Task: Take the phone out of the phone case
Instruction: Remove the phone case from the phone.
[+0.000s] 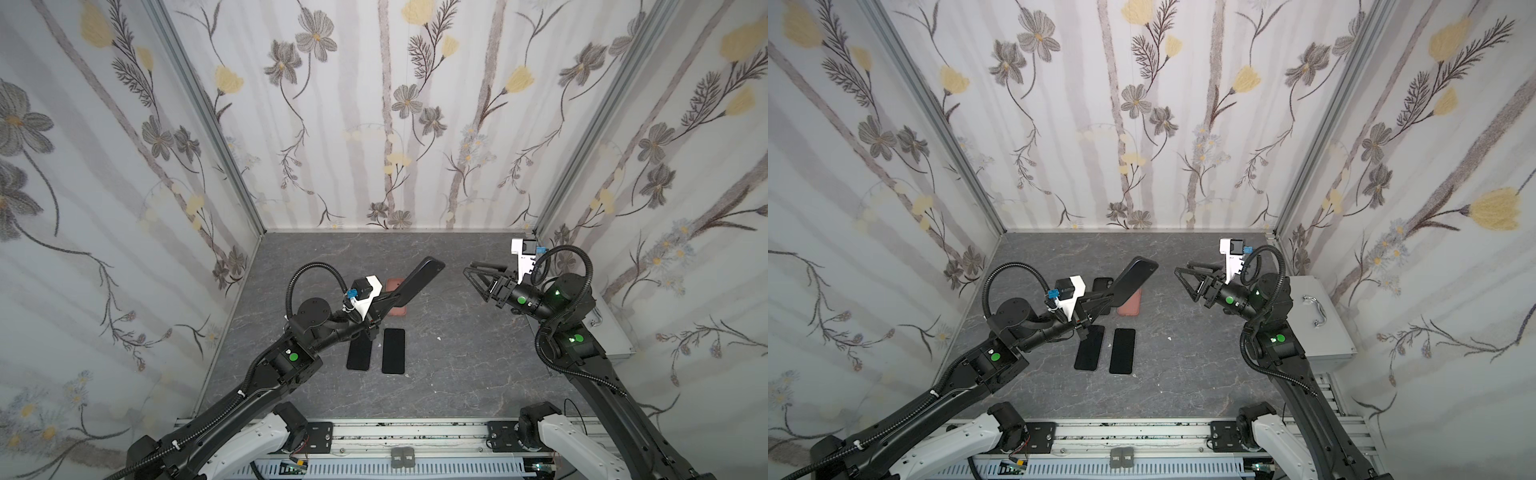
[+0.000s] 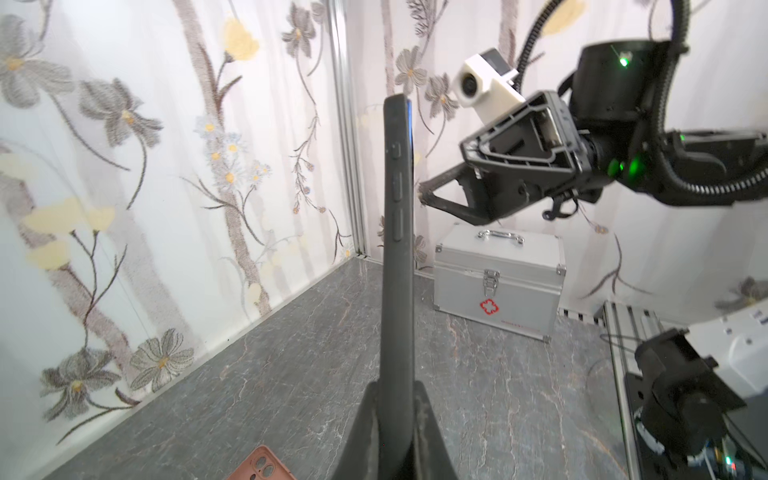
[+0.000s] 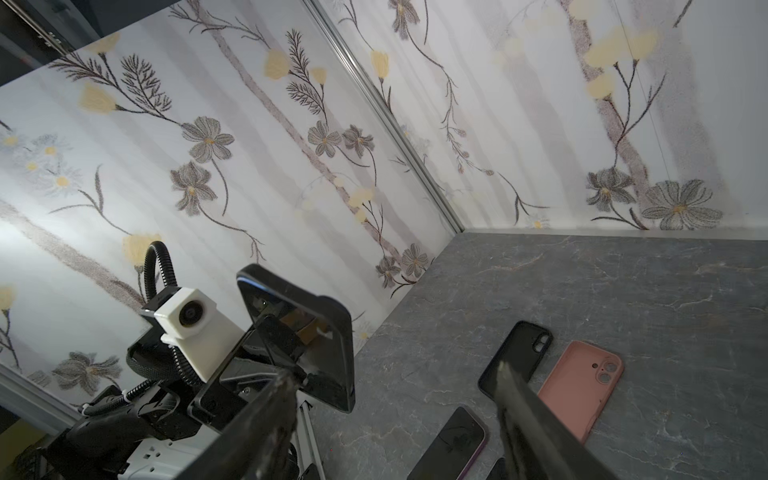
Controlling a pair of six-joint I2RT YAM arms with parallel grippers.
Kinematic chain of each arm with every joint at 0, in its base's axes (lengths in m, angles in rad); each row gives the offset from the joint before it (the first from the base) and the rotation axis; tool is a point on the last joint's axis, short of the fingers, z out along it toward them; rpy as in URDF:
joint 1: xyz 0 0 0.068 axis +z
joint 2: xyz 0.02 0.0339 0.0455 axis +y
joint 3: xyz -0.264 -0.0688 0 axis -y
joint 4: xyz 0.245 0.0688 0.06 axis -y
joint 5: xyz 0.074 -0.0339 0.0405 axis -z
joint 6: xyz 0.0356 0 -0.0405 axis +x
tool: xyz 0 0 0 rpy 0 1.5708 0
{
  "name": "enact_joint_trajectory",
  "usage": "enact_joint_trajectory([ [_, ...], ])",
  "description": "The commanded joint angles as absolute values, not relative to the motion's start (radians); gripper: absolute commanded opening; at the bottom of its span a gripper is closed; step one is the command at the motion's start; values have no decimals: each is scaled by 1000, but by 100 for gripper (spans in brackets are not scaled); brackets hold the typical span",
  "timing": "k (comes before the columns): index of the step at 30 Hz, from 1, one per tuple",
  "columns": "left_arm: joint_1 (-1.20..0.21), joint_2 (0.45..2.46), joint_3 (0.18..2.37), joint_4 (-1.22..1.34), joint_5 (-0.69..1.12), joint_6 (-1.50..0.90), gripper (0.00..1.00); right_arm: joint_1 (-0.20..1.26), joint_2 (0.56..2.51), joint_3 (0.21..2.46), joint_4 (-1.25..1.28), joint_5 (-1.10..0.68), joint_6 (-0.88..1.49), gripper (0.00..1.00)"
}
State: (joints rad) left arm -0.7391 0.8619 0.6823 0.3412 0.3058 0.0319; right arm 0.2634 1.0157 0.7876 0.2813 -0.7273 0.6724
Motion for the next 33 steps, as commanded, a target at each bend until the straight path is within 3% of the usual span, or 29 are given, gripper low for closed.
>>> enact_joint_trajectory([
  [1,-736,882,674,583,254,-231,0,295,1031,786,438,-804,586,75],
  [6,-722,932,651,741,353,-429,0,374,1069,807,396,-897,445,76],
  [15,-716,992,676,922,475,-618,0,483,1149,831,488,-940,438,73],
  [33,-724,1032,689,973,542,-624,0,545,1264,865,657,-1039,565,50],
])
